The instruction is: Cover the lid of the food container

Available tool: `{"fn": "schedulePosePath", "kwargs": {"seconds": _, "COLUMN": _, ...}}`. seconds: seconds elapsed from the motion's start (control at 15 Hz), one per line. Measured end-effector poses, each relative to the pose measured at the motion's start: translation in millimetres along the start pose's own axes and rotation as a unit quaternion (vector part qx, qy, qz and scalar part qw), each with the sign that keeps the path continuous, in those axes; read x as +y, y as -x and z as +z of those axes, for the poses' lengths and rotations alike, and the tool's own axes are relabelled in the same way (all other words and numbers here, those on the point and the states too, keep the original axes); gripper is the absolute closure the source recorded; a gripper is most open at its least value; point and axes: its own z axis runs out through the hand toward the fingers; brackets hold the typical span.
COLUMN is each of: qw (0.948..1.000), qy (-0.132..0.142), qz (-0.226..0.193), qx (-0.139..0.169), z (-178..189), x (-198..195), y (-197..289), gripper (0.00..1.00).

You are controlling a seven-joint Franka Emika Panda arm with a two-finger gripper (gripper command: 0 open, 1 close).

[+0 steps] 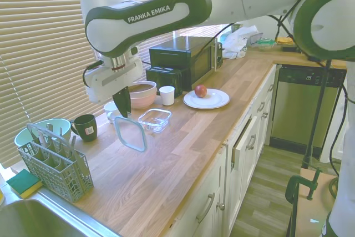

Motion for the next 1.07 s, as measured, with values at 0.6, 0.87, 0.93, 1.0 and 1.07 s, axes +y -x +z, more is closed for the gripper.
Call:
{"fn": "schedulePosePath", "kwargs": {"seconds": 0.6, "qw": 1.0000, "qy": 0.002, "qz": 0.004, "qx": -0.006, "z": -5.9, "x": 0.1, "y": -20.4, "gripper": 1.00}}
{"fn": "schedulePosePath", "kwargs": {"seconds": 0.87, "qw": 0.9999, "qy": 0.003, "qz": 0.010, "qx": -0.011, "z": 0.8, "x": 2.5, "y": -28.0, "gripper": 1.00}}
{"fn": "schedulePosePath", "kwargs": {"seconds": 0.93, "qw": 0.9999, "qy": 0.004, "qz": 0.011, "qx": -0.011, "z": 3.6, "x": 3.9, "y": -30.9, "gripper": 1.00}}
{"fn": "schedulePosePath", "kwargs": {"seconds": 1.0, "qw": 0.9999, "qy": 0.006, "qz": 0.010, "qx": -0.011, "z": 7.2, "x": 5.1, "y": -34.2, "gripper": 1.00}}
{"fn": "schedulePosePath", "kwargs": {"seconds": 1.07, "qw": 0.9999, "qy": 0.006, "qz": 0.008, "qx": -0.012, "z": 10.7, "x": 5.8, "y": -37.2, "gripper": 1.00}}
